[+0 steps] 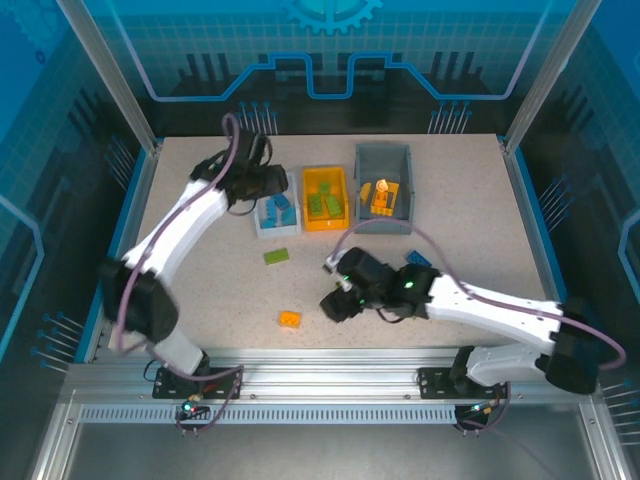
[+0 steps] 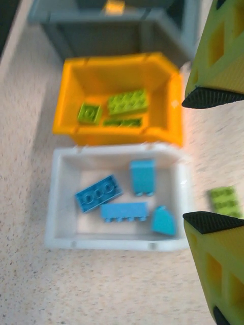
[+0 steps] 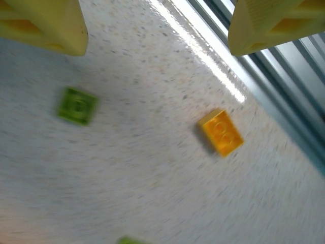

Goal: Sort the legos into containers by color

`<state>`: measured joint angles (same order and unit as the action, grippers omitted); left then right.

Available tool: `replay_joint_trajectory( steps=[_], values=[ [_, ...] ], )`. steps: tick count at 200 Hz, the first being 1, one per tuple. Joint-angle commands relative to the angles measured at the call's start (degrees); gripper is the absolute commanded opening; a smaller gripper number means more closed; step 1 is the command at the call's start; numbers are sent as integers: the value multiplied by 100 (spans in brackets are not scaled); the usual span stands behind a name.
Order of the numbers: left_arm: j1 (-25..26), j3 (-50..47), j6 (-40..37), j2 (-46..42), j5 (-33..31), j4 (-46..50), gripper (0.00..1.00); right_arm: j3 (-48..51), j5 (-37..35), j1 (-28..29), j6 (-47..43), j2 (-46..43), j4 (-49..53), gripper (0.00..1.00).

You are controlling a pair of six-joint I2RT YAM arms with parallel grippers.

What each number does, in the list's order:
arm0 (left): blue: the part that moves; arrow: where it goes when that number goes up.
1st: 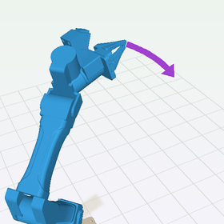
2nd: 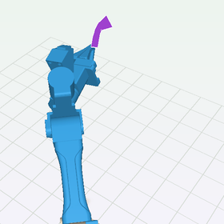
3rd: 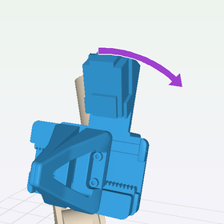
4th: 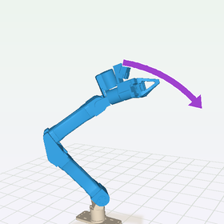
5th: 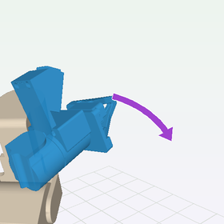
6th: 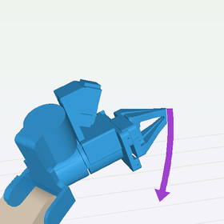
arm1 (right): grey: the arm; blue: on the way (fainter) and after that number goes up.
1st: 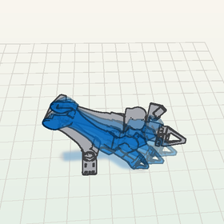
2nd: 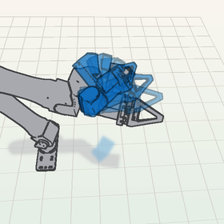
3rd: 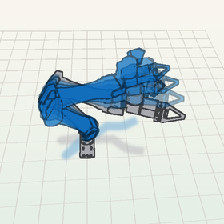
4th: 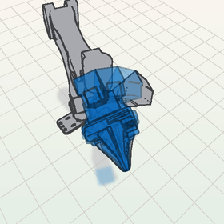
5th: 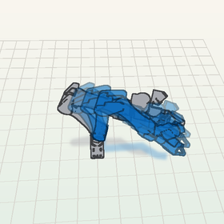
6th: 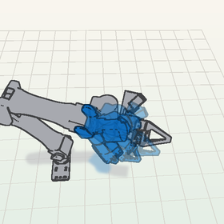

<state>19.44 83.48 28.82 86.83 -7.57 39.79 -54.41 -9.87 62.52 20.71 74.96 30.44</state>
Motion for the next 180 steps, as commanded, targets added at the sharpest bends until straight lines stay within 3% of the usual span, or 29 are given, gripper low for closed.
replay_joint_trajectory(
  steps=[1,37,66,93,149,180],
  values=[
    [57,-1059,642,-1327,596,254,61,-303,160,421,-1027,805,-380,76],
    [45,-2541,1391,-3667,1395,1201,63,-876,110,678,-1592,2124,-459,81],
    [42,-2934,1594,-4817,1604,2448,63,-1348,165,648,-1813,2785,-468,83],
    [41,-3022,1765,-5535,1676,2901,63,-1650,300,573,-1797,3235,-492,82],
    [36,-3246,1958,-5809,1694,2756,62,-2159,171,496,-1662,3920,-319,60],
    [51,-3352,1933,-5818,1788,2501,62,-2055,88,469,-1515,3843,-418,40]
  ],
)
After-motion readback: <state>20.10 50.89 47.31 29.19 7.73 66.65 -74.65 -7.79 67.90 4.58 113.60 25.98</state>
